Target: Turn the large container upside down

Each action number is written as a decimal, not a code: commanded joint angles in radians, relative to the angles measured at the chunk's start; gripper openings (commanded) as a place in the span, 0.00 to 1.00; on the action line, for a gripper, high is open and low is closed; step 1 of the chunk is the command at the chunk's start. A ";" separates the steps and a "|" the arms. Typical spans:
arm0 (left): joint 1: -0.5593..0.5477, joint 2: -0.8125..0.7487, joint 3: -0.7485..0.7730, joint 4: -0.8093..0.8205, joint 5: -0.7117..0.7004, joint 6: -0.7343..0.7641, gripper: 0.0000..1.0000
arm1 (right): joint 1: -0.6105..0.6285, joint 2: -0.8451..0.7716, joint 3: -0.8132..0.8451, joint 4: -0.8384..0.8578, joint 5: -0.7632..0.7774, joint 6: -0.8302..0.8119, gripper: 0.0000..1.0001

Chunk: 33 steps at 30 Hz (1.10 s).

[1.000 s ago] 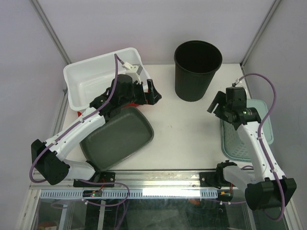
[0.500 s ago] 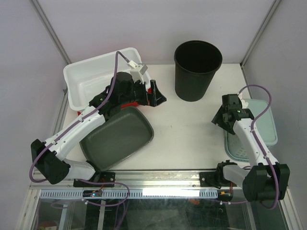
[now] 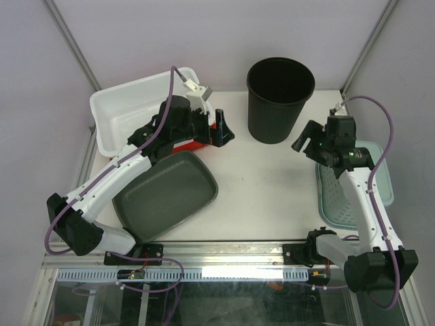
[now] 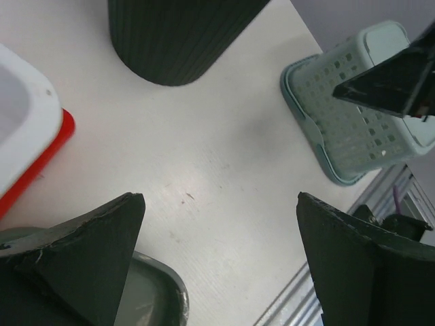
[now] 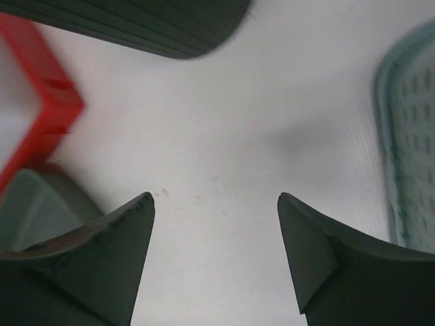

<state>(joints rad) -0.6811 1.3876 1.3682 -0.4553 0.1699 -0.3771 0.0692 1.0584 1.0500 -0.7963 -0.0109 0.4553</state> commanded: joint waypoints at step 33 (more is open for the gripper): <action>0.169 0.090 0.181 -0.053 -0.052 0.012 0.99 | 0.301 0.903 1.212 -0.063 -0.036 -0.551 0.00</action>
<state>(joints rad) -0.5106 1.4715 1.5291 -0.5747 0.0799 -0.3470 0.3763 2.0411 2.2230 -0.8642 -0.1184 -0.1219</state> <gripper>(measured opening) 0.990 0.118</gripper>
